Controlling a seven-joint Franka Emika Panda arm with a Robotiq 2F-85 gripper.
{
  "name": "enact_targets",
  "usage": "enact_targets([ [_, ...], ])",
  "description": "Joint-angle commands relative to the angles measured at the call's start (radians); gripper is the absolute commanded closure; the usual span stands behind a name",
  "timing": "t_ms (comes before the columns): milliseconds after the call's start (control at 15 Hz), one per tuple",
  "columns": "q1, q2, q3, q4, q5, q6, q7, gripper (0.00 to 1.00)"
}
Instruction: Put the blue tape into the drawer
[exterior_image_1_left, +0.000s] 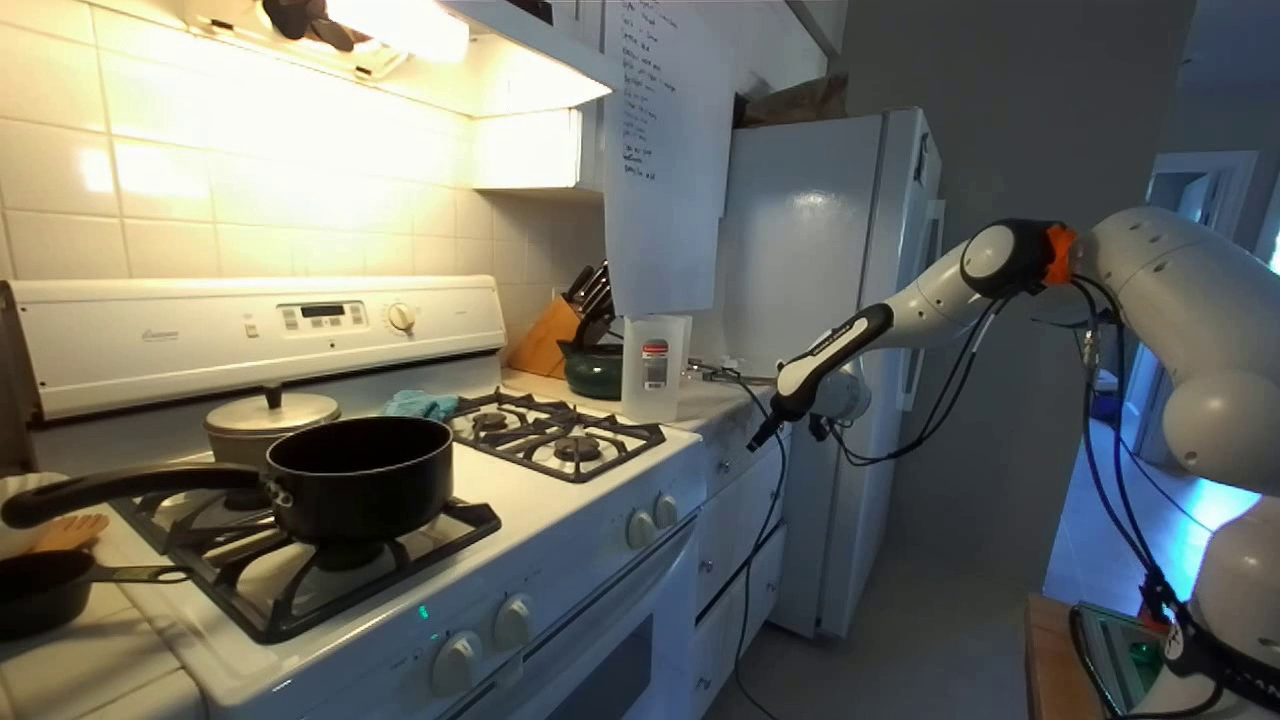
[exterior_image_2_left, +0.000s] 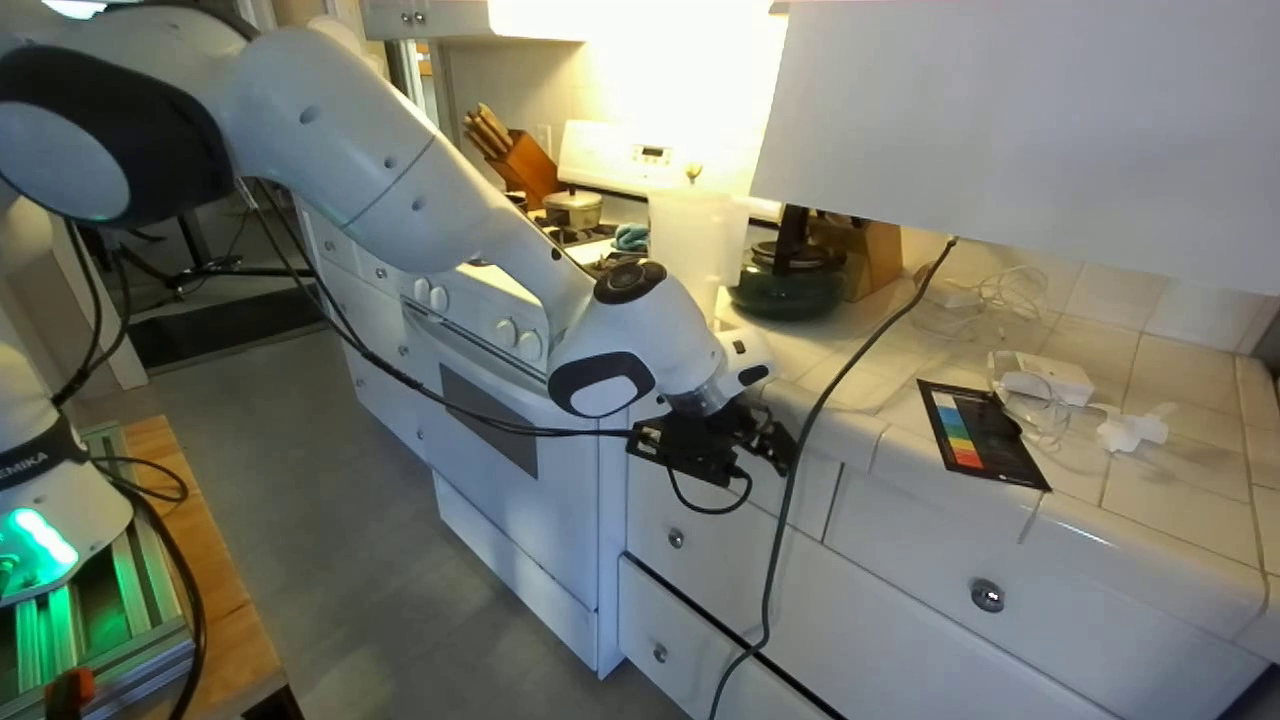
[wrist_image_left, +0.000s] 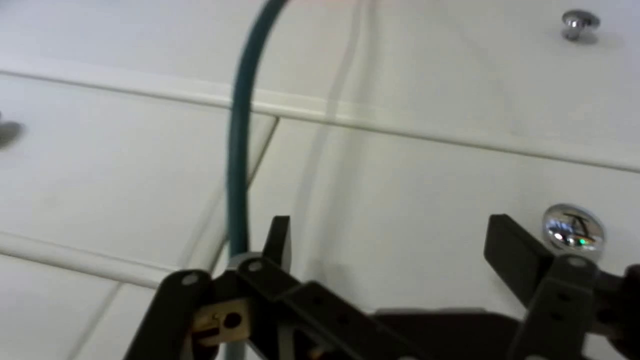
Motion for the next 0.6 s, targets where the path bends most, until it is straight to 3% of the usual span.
enact_targets([
  [0, 0.029, -0.186, -0.125, -0.134, 0.0, -0.156, 0.104, 0.0],
  [333, -0.008, -0.368, -0.104, -0.21, 0.071, -0.435, 0.025, 0.0],
  [533, 0.036, -0.449, -0.136, -0.22, 0.137, -0.577, 0.028, 0.0],
])
